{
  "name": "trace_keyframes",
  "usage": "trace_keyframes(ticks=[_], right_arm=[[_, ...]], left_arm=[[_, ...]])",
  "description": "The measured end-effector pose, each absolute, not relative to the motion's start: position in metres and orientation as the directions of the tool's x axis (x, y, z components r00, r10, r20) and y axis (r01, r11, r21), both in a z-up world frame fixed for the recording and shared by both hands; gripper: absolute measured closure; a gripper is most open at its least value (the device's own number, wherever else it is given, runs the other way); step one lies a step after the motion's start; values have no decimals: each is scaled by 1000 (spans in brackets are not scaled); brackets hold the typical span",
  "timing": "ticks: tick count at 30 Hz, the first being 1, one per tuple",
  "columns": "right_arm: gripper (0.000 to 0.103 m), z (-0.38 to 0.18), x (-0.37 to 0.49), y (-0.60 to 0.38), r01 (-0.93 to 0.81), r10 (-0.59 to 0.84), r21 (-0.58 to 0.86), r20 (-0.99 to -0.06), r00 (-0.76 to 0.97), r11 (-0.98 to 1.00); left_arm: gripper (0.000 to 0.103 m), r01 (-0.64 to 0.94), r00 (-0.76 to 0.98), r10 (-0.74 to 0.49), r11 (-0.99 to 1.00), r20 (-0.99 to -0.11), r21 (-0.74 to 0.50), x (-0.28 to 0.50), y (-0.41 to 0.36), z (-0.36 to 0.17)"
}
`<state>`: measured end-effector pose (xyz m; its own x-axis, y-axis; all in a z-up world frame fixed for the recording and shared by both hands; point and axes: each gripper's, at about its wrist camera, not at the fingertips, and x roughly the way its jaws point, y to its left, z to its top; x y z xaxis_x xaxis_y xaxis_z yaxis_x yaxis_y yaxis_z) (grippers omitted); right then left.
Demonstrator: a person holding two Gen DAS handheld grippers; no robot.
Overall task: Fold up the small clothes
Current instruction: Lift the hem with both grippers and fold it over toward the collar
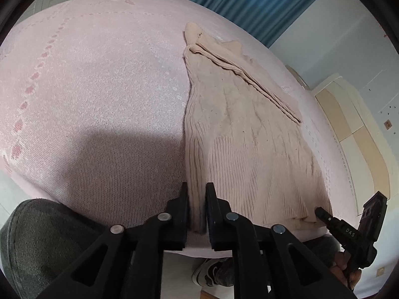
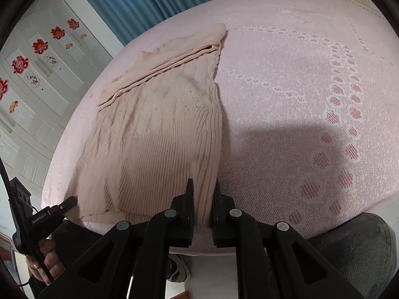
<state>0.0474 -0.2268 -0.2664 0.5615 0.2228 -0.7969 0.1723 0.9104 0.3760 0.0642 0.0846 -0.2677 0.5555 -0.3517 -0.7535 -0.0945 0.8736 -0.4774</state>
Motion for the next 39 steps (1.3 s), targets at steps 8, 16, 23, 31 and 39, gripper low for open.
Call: trace_keyframes(ticks=[8, 16, 23, 31, 39], right_arm=[[98, -236, 34, -232, 136, 246, 442, -699, 672, 886], [98, -194, 57, -249, 100, 348, 610, -571, 744, 786], [98, -147, 100, -249, 55, 355, 643, -489, 797, 764], [98, -130, 171, -258, 68, 360, 702, -443, 821, 709], [98, -145, 260, -262, 106, 355, 700, -480, 802, 707]], left_arm=[[97, -69, 614, -417, 817, -670, -572, 61, 99, -247], [97, -23, 674, -412, 817, -613, -576, 82, 105, -203], [97, -7, 738, -369, 833, -565, -554, 126, 105, -158], [97, -59, 767, -312, 836, -560, -546, 197, 106, -141], [97, -83, 751, -287, 852, -595, -516, 283, 99, -161]])
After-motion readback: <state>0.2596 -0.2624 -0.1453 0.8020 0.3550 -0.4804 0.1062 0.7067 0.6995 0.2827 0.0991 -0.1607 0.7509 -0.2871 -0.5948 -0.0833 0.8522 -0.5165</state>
